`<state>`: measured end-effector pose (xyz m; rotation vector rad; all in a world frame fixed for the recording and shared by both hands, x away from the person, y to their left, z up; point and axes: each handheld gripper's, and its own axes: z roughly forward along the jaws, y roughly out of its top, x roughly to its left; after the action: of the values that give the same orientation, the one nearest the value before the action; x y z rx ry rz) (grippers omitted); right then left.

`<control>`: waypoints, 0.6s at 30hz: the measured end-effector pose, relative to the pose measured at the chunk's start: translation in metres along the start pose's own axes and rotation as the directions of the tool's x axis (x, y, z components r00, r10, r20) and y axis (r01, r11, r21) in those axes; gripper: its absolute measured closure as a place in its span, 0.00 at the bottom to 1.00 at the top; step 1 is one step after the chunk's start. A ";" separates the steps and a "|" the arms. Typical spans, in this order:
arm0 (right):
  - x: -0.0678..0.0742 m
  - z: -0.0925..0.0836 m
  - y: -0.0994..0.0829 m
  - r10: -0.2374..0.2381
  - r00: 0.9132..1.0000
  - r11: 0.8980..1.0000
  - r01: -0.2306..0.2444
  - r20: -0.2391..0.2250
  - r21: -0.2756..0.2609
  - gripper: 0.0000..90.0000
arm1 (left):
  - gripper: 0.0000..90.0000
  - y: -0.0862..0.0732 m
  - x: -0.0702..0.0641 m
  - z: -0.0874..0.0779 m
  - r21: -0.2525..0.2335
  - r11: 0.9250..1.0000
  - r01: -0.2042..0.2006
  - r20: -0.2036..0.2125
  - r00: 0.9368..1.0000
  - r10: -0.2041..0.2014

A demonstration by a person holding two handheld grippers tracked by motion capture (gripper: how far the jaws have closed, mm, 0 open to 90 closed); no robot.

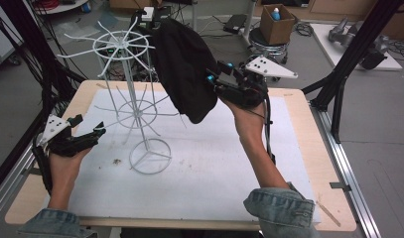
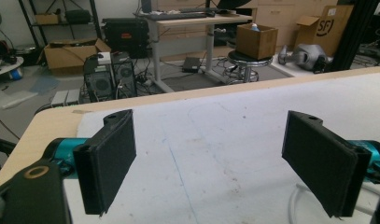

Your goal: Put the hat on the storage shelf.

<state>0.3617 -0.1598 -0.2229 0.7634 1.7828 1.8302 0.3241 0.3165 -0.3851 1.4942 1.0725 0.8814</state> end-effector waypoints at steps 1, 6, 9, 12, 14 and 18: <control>-0.001 -0.002 0.000 0.001 1.000 1.000 -0.001 -0.002 -0.005 0.53 | 0.20 0.000 0.000 0.000 0.000 1.000 -0.001 0.001 1.000 0.001; -0.003 -0.010 0.002 -0.005 1.000 1.000 0.005 0.009 -0.016 0.52 | 0.20 0.000 0.000 0.000 -0.002 1.000 0.002 0.000 1.000 -0.002; -0.005 -0.015 0.001 -0.007 1.000 1.000 0.008 0.019 -0.018 0.51 | 0.20 0.000 0.000 0.000 0.000 1.000 -0.001 -0.001 1.000 0.001; -0.007 -0.022 0.000 -0.015 0.999 1.000 0.016 0.042 -0.017 0.51 | 0.20 0.000 0.000 0.000 0.000 1.000 -0.002 -0.001 1.000 0.002; -0.010 -0.026 -0.002 -0.028 0.998 1.000 0.028 0.062 -0.011 0.49 | 0.20 0.000 0.000 0.000 -0.002 1.000 0.000 -0.002 1.000 0.000; -0.015 -0.036 -0.004 -0.052 0.993 0.998 0.054 0.106 -0.014 0.47 | 0.20 0.000 0.000 0.000 0.000 1.000 0.000 -0.002 1.000 0.000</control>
<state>0.3486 -0.1961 -0.2283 0.7843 1.7026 1.7356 0.3238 0.3168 -0.3851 1.4935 1.0746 0.8828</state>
